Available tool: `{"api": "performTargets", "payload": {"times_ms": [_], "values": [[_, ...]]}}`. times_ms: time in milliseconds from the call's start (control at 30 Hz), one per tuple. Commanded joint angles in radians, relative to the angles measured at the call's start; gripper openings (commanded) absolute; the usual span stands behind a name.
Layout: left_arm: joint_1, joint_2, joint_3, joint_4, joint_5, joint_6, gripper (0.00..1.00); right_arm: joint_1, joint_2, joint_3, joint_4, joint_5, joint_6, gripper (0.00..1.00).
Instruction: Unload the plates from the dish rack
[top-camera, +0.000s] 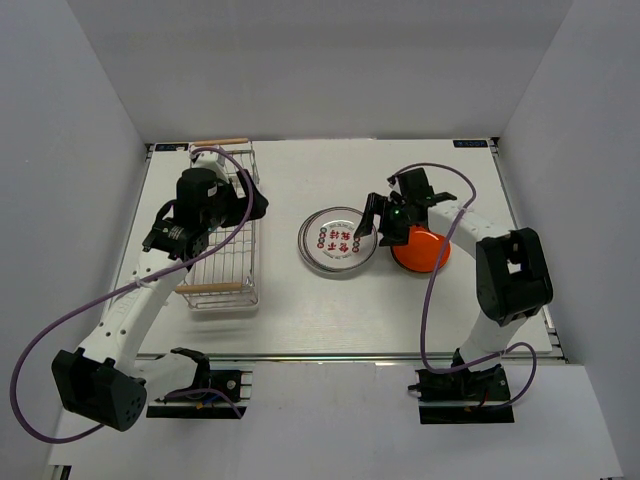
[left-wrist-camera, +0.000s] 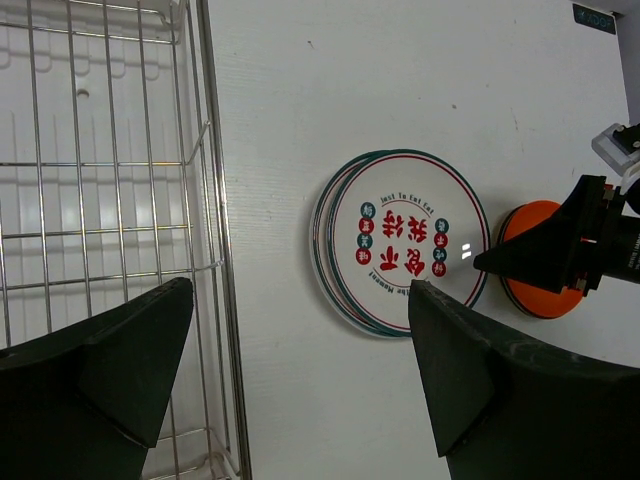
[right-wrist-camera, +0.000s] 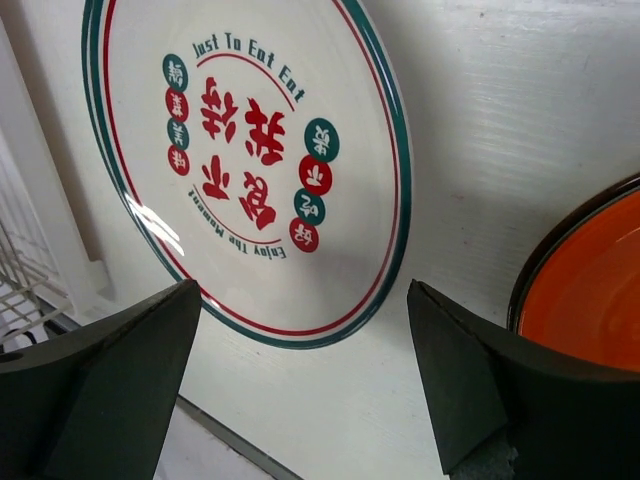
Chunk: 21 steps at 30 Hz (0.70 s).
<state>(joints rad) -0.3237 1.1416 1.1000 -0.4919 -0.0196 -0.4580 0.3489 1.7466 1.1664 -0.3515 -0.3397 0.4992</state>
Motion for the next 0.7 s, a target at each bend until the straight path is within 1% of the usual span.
{"api": "performTargets", "payload": {"times_ms": [0, 133, 233, 333, 500, 533, 567, 600, 633, 667], "values": [[-0.003, -0.013, 0.014, -0.01, -0.02, -0.001, 0.98, 0.015, -0.044, 0.044, -0.049, 0.033, -0.083, 0.89], [-0.003, 0.006, 0.034, -0.031, -0.016, 0.002, 0.98, 0.042, 0.002, 0.107, -0.086, 0.007, -0.11, 0.89], [-0.003, 0.012, 0.043, -0.043, -0.017, 0.005, 0.98, 0.058, 0.016, 0.101, -0.049, -0.034, -0.111, 0.89], [-0.003, -0.003, 0.031, -0.047, -0.02, 0.002, 0.98, 0.058, 0.002, 0.101, -0.049, -0.019, -0.106, 0.89], [-0.003, -0.042, 0.043, -0.051, -0.039, 0.013, 0.98, 0.052, -0.125, 0.076, -0.011, 0.036, -0.142, 0.89], [-0.003, -0.051, 0.046, -0.06, -0.045, 0.016, 0.98, 0.05, -0.151, 0.069, -0.004, 0.078, -0.146, 0.89], [-0.003, -0.06, 0.057, -0.071, -0.055, 0.018, 0.98, 0.05, -0.218, 0.044, 0.005, 0.109, -0.148, 0.89], [-0.003, -0.075, 0.06, -0.095, -0.086, 0.019, 0.98, 0.048, -0.257, 0.027, 0.009, 0.19, -0.151, 0.89], [-0.003, -0.085, 0.066, -0.112, -0.11, 0.025, 0.98, 0.048, -0.336, 0.003, 0.016, 0.236, -0.149, 0.89], [-0.003, -0.094, 0.069, -0.132, -0.141, 0.024, 0.98, 0.05, -0.379, -0.019, 0.016, 0.282, -0.151, 0.89]]}}
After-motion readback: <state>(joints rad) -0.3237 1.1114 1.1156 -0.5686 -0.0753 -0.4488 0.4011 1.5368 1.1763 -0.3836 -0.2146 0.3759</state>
